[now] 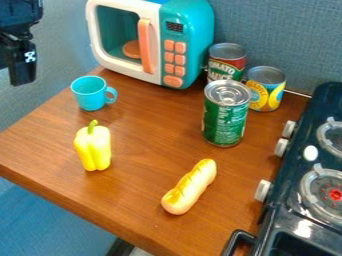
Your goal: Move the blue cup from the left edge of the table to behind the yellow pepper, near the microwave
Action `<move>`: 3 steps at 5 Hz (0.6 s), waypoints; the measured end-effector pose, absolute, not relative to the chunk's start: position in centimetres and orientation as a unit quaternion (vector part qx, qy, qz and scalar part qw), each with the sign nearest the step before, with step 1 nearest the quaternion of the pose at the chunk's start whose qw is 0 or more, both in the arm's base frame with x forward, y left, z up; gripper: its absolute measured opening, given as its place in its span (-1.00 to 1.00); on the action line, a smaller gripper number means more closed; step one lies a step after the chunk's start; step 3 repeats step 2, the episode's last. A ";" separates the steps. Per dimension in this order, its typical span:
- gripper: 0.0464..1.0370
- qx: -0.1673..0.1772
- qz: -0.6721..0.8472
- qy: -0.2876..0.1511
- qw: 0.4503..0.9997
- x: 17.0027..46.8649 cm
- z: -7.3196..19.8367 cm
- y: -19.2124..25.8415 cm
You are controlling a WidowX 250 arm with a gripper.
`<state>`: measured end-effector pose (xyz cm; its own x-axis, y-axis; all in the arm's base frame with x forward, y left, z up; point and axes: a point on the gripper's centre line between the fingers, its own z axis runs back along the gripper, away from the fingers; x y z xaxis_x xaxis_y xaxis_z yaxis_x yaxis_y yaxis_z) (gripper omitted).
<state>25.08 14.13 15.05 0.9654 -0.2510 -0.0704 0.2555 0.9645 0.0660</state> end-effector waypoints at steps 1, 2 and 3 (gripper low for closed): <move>0.93 0.010 -0.164 0.038 0.986 24.1 15.9 11.8; 0.93 0.030 -0.176 0.046 0.983 24.0 16.4 9.4; 0.93 0.030 -0.176 0.046 0.983 24.0 16.4 9.4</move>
